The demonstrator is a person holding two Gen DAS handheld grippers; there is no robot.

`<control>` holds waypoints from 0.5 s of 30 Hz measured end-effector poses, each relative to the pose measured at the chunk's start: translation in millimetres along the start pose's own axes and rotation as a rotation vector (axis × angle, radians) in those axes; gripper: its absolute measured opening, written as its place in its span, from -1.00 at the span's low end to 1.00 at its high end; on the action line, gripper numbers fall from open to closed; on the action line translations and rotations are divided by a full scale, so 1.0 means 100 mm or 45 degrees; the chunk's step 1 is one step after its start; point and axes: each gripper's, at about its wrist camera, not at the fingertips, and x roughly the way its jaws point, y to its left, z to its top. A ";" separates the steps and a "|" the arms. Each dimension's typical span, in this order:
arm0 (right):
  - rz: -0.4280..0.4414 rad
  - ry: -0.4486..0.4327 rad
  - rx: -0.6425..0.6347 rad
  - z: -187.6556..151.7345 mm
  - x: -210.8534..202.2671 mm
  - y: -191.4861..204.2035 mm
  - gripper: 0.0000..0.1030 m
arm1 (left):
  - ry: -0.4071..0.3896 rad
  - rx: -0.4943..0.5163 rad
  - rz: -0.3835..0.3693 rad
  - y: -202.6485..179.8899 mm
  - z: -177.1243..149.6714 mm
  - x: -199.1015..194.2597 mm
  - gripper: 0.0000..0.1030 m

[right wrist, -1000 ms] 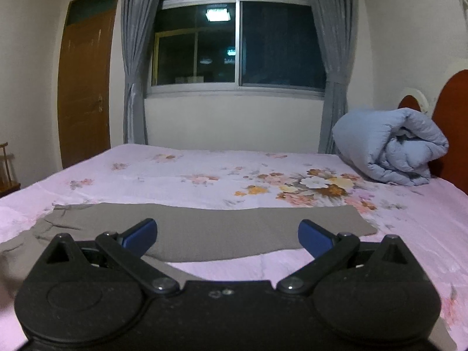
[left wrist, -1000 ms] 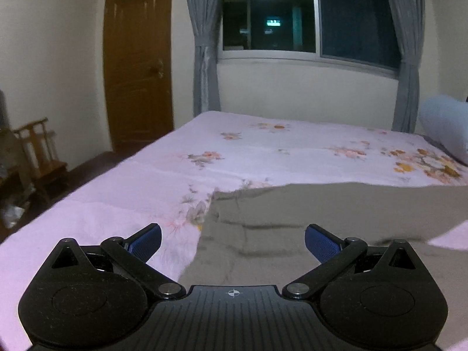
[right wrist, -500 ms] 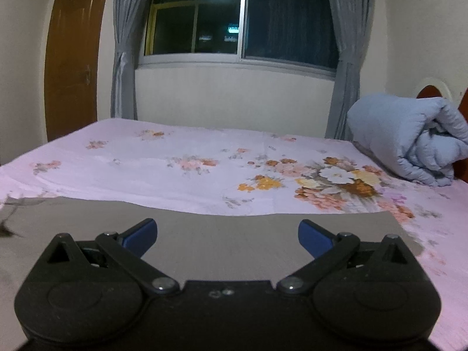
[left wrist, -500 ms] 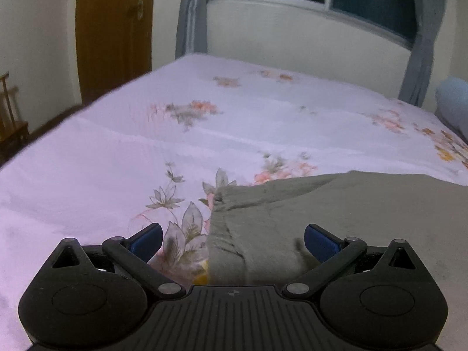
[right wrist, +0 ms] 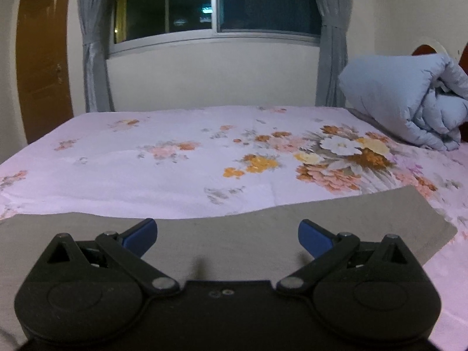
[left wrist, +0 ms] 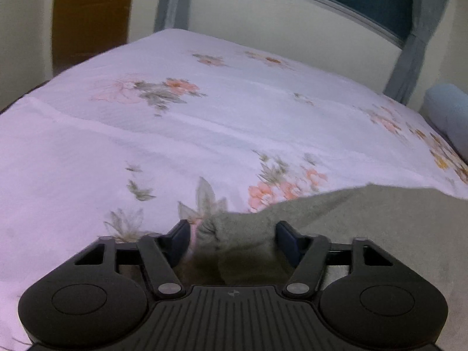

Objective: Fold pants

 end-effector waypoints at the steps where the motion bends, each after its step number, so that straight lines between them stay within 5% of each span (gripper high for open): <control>1: -0.002 0.011 0.010 0.01 0.03 -0.03 0.89 | -0.005 0.015 0.003 -0.01 0.00 0.00 -0.11; 5: 0.044 0.038 0.010 0.05 0.14 -0.09 0.89 | -0.065 -0.033 -0.075 0.03 0.02 -0.18 -0.71; 15: 0.250 0.101 -0.238 0.07 0.53 0.09 0.82 | -0.342 -0.140 -0.193 0.02 0.13 -0.98 -0.74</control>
